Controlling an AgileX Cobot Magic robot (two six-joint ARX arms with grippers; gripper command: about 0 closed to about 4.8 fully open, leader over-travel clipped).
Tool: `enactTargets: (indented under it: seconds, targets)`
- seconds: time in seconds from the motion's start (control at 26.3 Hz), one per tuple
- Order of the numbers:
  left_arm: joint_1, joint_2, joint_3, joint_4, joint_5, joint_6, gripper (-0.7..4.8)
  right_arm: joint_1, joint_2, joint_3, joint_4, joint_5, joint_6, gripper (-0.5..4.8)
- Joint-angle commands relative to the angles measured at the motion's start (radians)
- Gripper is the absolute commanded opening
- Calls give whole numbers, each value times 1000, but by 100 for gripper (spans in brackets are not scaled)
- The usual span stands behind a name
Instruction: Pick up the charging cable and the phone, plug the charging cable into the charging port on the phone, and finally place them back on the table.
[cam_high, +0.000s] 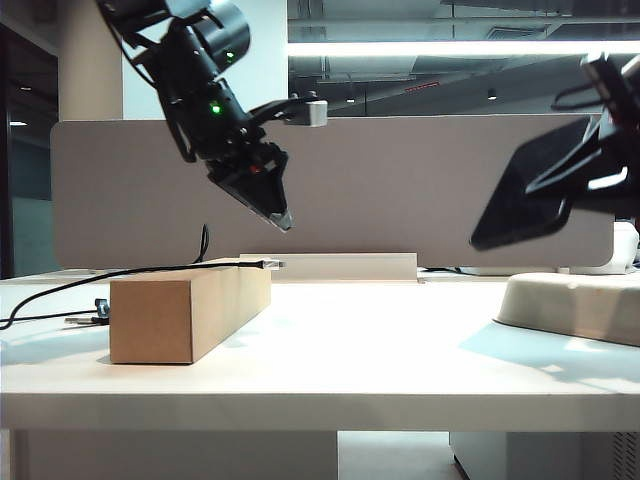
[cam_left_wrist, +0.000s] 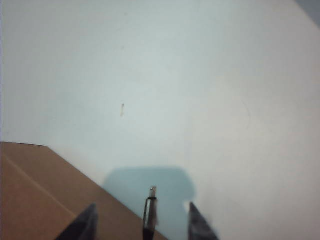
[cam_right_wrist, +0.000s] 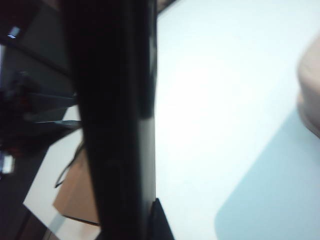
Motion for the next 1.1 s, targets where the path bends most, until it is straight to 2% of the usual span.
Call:
enactTargets:
  seconds: [0.04,0.23,0.53,0.91,1.1]
  targets:
    - [-11,36,56,-81,-16,39,225,2,-44,7,-8,-23,-12,-7]
    - [-11,98,162,-227,-52,83,225,2,-72,7,-55,-24,-29,-7]
    - [-11,138,180,-210,-70,114,224,2,-72,6,-71,-42,-34,-7]
    - [-12,166,180,-150,-80,112,209,2,-72,6,-71,-42,-34,-7]
    - [-13,177,180,-163,-88,109,209,2,-72,6,-71,-42,-52,-7]
